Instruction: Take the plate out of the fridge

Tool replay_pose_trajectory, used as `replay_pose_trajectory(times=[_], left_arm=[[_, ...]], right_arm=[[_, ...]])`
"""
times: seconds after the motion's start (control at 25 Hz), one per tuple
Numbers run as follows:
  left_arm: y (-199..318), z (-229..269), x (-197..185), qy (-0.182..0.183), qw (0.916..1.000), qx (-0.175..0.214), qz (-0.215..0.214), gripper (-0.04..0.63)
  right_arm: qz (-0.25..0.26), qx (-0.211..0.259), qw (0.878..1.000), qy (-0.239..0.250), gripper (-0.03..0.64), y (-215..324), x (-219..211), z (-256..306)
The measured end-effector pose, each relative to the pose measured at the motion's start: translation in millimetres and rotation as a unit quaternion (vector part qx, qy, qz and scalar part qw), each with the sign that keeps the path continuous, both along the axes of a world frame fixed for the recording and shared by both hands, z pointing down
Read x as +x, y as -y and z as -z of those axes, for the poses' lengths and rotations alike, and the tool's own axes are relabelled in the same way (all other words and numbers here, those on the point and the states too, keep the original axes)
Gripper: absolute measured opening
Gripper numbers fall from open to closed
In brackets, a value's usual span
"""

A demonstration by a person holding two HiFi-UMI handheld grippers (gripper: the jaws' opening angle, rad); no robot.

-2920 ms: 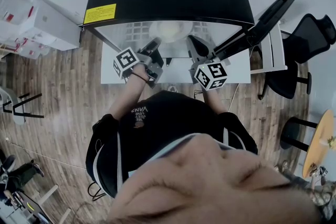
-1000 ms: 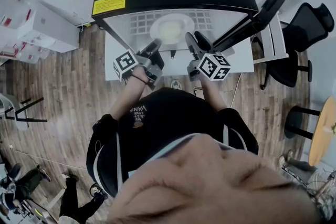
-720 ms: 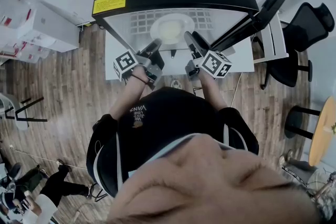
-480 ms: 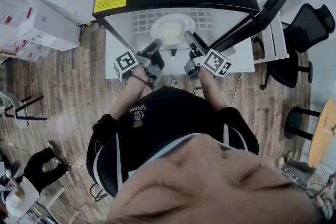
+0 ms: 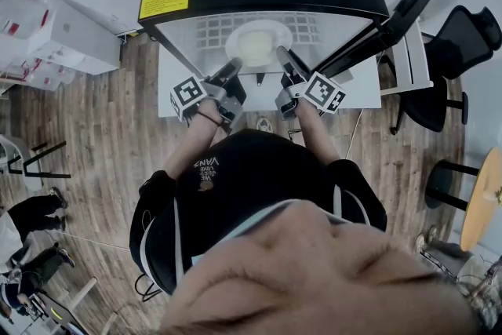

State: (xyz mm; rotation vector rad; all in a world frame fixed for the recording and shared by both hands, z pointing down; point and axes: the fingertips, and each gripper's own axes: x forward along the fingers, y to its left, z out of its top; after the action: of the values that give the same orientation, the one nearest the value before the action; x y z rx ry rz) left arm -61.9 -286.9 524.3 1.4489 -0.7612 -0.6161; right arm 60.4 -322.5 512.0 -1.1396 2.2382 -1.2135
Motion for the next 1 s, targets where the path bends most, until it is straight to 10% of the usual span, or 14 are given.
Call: replay_pose_trajectory(times=[1.0], left_arm=[[-4.7,2.9,-1.0,0.009,0.9997,0.019,-0.01,0.029]], right_arm=[[0.0,0.006,1.0,-0.002,0.1,-9.3,-2.8,3.4]])
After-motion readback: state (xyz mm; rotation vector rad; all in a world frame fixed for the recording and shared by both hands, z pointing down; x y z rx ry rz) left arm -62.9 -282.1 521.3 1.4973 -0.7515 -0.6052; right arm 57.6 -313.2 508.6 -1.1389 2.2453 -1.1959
